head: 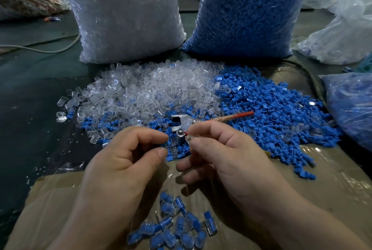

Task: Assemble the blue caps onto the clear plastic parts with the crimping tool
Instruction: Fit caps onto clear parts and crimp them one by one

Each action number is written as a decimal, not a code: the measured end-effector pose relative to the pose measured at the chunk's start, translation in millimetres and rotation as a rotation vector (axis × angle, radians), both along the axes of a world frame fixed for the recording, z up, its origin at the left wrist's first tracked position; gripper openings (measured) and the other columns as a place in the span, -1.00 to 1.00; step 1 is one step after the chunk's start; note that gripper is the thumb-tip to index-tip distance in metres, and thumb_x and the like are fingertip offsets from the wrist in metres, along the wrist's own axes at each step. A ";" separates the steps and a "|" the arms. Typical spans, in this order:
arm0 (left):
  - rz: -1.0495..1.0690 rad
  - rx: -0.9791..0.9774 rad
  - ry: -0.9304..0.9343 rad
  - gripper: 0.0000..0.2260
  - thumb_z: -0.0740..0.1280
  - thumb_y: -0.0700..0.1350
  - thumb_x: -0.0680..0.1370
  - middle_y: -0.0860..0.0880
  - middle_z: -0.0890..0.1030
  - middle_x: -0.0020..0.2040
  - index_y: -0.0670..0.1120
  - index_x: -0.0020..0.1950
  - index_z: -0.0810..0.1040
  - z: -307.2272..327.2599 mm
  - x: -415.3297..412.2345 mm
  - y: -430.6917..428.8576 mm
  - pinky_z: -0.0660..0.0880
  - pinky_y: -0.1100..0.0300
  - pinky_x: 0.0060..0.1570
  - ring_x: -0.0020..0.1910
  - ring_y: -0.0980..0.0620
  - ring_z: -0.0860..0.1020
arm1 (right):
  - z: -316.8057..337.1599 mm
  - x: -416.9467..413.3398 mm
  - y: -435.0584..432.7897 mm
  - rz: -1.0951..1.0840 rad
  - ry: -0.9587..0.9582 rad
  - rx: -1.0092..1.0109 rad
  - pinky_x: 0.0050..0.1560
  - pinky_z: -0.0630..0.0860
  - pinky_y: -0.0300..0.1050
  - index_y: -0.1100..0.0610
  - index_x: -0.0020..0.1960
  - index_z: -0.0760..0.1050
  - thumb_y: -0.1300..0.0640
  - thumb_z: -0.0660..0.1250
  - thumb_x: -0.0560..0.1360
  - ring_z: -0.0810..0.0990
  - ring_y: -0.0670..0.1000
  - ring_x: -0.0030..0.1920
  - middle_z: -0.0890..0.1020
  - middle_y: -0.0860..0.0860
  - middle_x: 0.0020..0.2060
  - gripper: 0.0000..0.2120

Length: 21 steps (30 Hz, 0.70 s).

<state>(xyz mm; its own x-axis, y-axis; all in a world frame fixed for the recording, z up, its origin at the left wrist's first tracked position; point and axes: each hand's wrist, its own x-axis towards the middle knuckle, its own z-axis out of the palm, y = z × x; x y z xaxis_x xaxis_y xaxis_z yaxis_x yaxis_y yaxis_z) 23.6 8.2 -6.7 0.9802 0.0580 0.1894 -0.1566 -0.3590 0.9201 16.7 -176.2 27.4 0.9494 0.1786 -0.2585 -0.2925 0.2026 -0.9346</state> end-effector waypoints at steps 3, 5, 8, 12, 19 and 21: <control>0.002 -0.062 0.014 -0.73 0.49 0.08 0.31 0.10 0.70 -0.16 0.25 -0.01 0.66 1.2 -0.3 -3.3 0.63 -0.21 -0.05 -0.17 0.01 0.69 | 0.5 -1.5 1.5 0.021 -0.004 -0.023 -0.27 0.60 0.11 -0.01 -0.04 0.58 0.19 0.29 0.59 0.63 0.16 -0.35 0.67 0.23 -0.29 -0.86; 0.004 -0.080 0.000 -0.68 0.52 0.15 0.27 0.06 0.71 -0.18 0.22 0.00 0.66 3.0 -1.2 -2.9 0.63 -0.22 -0.09 -0.21 -0.02 0.68 | 1.7 -1.9 1.4 0.031 -0.007 -0.026 -0.25 0.61 0.11 -0.02 -0.05 0.59 0.19 0.29 0.59 0.63 0.15 -0.34 0.67 0.21 -0.29 -0.84; -0.048 -0.130 -0.011 -0.65 0.48 0.24 0.26 0.01 0.70 -0.18 0.19 0.00 0.67 4.1 -4.8 -3.5 0.63 -0.27 -0.12 -0.19 -0.09 0.69 | 0.0 -2.2 1.3 0.052 -0.042 -0.061 -0.17 0.62 0.14 -0.05 -0.07 0.59 0.17 0.32 0.57 0.65 0.15 -0.31 0.67 0.18 -0.29 -0.85; -0.170 0.012 -0.148 -0.81 0.42 0.14 0.38 0.05 0.67 -0.03 0.20 -0.03 0.65 5.6 -6.3 -6.7 0.61 -0.11 -0.05 -0.05 -0.03 0.66 | -2.3 -4.0 3.7 0.070 -0.166 -0.235 -0.15 0.65 0.22 -0.08 -0.04 0.58 0.18 0.34 0.56 0.69 0.14 -0.25 0.67 0.08 -0.27 -0.84; -0.201 0.083 -0.181 -0.86 0.38 0.13 0.40 0.11 0.65 0.00 0.25 -0.06 0.63 8.0 -3.4 -4.6 0.53 0.33 -0.06 0.00 0.06 0.64 | -1.5 -5.3 -1.1 0.059 -0.432 -0.681 -0.01 0.56 -0.10 -0.23 0.07 0.53 -0.01 0.41 0.49 0.62 -0.19 -0.10 0.62 -0.17 -0.12 -0.80; -0.189 0.116 -0.204 -0.86 0.37 0.13 0.40 0.12 0.64 -0.01 0.24 -0.06 0.63 9.0 -3.6 -5.5 0.51 0.38 -0.09 -0.02 0.07 0.64 | -0.6 -6.2 -1.4 0.068 -0.448 -0.647 -0.01 0.57 -0.08 -0.20 0.06 0.55 -0.02 0.42 0.49 0.62 -0.16 -0.08 0.63 -0.14 -0.11 -0.83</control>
